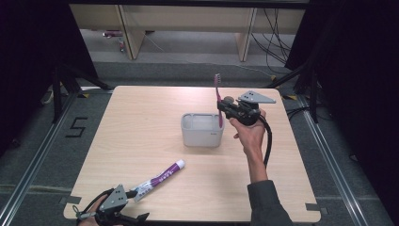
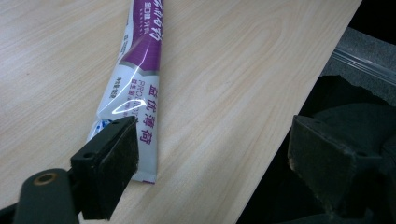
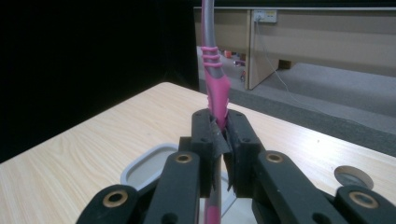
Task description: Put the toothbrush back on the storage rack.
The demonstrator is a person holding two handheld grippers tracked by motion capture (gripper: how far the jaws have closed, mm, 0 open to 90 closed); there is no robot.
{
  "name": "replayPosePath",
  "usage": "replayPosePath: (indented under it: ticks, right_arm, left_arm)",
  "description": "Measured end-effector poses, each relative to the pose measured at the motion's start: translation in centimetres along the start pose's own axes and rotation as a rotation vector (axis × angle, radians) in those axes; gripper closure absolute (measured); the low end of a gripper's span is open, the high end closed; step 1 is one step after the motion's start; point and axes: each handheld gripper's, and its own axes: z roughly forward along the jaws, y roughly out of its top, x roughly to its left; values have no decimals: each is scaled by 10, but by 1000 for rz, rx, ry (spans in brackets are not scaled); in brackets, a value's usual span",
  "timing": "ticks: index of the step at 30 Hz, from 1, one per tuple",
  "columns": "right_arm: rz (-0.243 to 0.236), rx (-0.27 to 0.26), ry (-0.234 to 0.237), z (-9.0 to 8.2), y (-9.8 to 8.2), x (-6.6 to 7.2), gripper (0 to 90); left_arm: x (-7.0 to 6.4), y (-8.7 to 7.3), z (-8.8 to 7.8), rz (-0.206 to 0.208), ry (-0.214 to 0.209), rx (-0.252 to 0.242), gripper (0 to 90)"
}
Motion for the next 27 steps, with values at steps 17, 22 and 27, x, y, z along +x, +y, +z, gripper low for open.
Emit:
replayPosePath:
  ticks: [17, 22, 27]
  right_arm:
    - [45, 11, -27, 15, 3, -11, 830]
    - [55, 19, -39, 19, 1, -14, 830]
    - [61, 17, -44, 23, -4, -17, 830]
  left_arm:
    - [2, 0, -2, 31, 17, 29, 157]
    - [2, 0, -3, 31, 19, 25, 157]
    - [2, 0, -3, 27, 16, 19, 157]
